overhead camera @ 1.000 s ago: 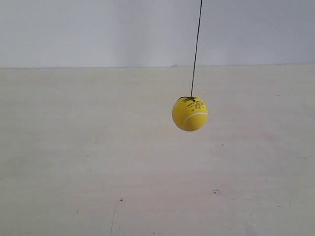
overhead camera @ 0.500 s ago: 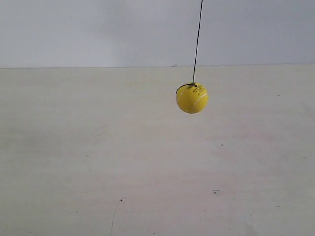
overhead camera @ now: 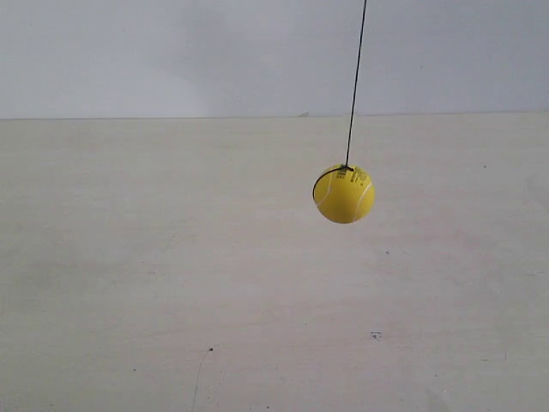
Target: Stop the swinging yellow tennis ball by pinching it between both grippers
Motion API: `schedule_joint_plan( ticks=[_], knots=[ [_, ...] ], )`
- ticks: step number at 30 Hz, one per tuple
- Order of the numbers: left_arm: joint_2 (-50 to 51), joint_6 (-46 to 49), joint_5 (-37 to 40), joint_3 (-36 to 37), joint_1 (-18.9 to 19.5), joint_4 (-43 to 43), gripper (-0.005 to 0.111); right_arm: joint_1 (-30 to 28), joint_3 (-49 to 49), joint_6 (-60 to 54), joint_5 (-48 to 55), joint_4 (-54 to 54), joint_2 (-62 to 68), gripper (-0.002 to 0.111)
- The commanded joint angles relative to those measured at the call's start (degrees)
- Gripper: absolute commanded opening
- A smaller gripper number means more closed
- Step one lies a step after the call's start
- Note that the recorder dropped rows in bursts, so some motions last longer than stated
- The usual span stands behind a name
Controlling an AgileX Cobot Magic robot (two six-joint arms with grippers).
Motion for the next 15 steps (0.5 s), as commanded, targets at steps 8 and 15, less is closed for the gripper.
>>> schedule_joint_plan(
  ticks=[8,15],
  knots=[
    [-0.2,0.3,0.2,0.2,0.2,-0.6,0.005,-0.1,-0.1,0.0,-0.7,-0.3,-0.3,0.0],
    [-0.2,0.3,0.2,0.2,0.2,-0.6,0.005,-0.1,-0.1,0.0,-0.6,0.6,-0.3,0.0]
  ],
)
